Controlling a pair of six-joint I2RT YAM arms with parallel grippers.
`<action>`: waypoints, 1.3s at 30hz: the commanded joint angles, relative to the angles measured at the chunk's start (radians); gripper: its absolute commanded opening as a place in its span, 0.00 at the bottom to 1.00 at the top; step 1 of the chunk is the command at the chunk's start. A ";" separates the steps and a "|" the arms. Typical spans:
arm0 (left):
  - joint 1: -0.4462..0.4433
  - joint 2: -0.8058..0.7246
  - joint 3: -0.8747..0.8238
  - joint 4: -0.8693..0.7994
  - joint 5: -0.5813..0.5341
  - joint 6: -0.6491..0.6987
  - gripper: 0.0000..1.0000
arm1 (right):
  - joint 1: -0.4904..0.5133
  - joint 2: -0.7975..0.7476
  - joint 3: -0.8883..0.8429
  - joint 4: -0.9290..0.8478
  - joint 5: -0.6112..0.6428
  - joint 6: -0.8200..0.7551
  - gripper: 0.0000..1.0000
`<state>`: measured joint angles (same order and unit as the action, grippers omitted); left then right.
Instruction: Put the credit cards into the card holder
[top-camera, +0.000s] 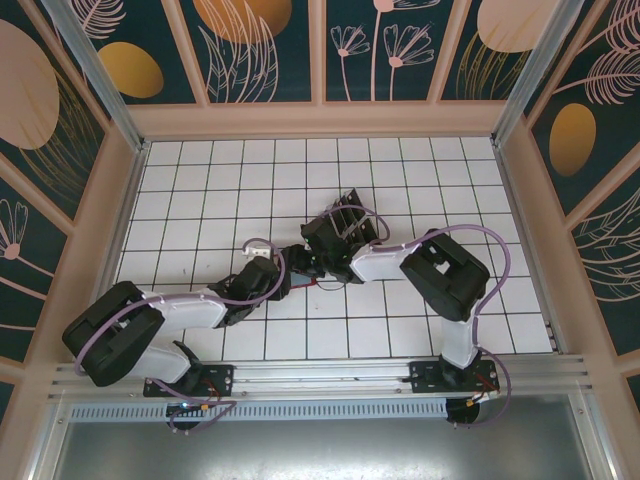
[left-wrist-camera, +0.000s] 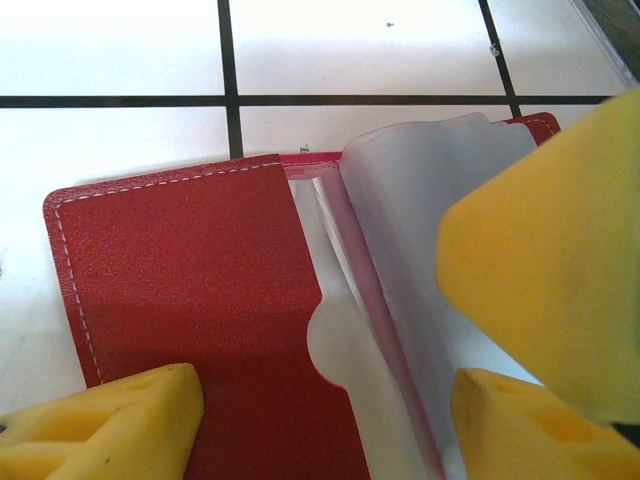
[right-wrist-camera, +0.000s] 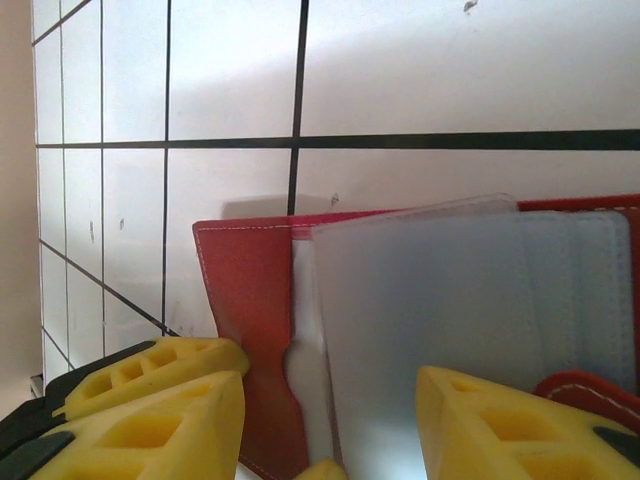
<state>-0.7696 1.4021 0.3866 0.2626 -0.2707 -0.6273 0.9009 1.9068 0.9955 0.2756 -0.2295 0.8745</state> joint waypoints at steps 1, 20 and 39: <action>-0.006 0.049 -0.003 -0.034 0.050 -0.011 0.69 | 0.015 0.032 0.023 0.013 -0.037 0.003 0.49; -0.011 0.154 -0.017 -0.040 0.050 -0.070 0.44 | -0.032 -0.092 -0.017 -0.030 0.025 -0.058 0.49; -0.011 0.169 -0.025 -0.034 0.047 -0.073 0.43 | -0.060 -0.072 -0.030 -0.123 0.093 -0.136 0.49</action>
<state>-0.7780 1.5120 0.4061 0.3931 -0.3183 -0.6636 0.8467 1.8069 0.9661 0.1749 -0.1539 0.7635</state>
